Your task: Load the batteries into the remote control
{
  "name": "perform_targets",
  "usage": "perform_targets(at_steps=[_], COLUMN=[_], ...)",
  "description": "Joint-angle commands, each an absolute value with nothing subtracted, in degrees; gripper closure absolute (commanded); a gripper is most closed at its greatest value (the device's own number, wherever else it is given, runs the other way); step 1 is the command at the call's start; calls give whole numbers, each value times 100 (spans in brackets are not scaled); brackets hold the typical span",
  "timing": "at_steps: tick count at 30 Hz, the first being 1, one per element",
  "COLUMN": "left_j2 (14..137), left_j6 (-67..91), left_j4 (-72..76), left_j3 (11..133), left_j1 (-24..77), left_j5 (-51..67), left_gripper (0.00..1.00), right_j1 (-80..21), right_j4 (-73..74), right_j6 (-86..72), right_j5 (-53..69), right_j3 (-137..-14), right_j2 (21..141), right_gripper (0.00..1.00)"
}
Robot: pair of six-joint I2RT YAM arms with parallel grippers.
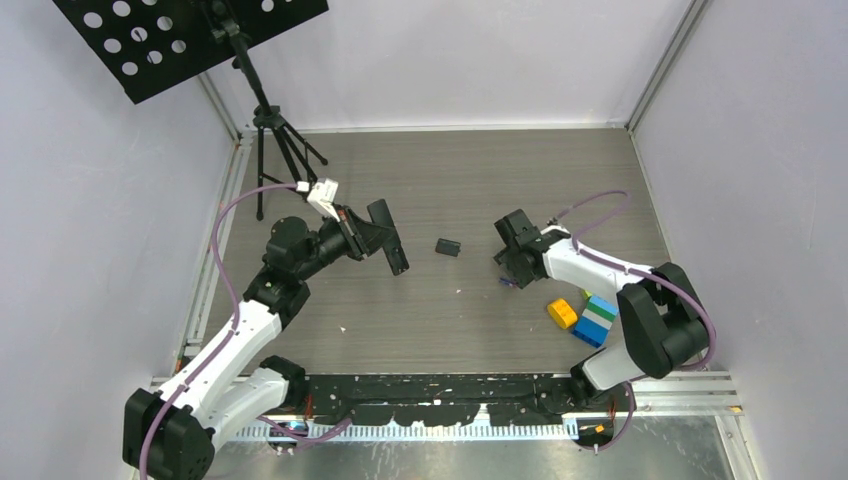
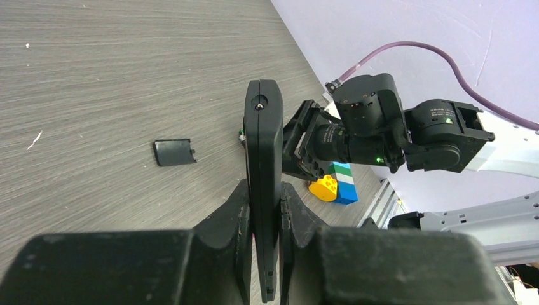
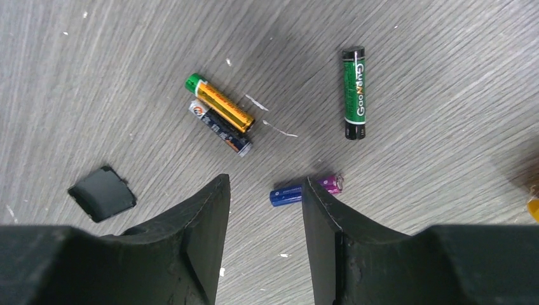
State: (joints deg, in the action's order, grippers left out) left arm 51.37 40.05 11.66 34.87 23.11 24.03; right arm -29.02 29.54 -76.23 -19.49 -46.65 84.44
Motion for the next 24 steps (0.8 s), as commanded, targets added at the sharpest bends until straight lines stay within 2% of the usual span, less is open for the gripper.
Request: perform_targets(at_steps=[1, 4, 12, 18, 24], left_j2=[5127, 5119, 5075, 4995, 4994], left_j6=[3955, 3963, 3946, 3921, 3924], left_j4=[1321, 1305, 1250, 1140, 1134], left_j3=[3532, 3524, 3495, 3500, 3501], left_j1=[2285, 2285, 2285, 2285, 2285], left_j5=[2466, 2461, 2462, 2445, 2432], left_gripper=[100, 100, 100, 100, 100], right_j1=[-2883, -2883, -2883, -2890, -2892], right_j4=[3018, 3128, 3064, 3123, 3524], right_j6=[-7571, -7731, -7524, -6637, -6292], right_j5=[-2101, -2096, -2066, -1894, -1925], right_j3=[-4764, -4706, -4669, -4808, -4712], right_j2=[8572, 8605, 8601, 8354, 8022], right_gripper=[51, 54, 54, 43, 39])
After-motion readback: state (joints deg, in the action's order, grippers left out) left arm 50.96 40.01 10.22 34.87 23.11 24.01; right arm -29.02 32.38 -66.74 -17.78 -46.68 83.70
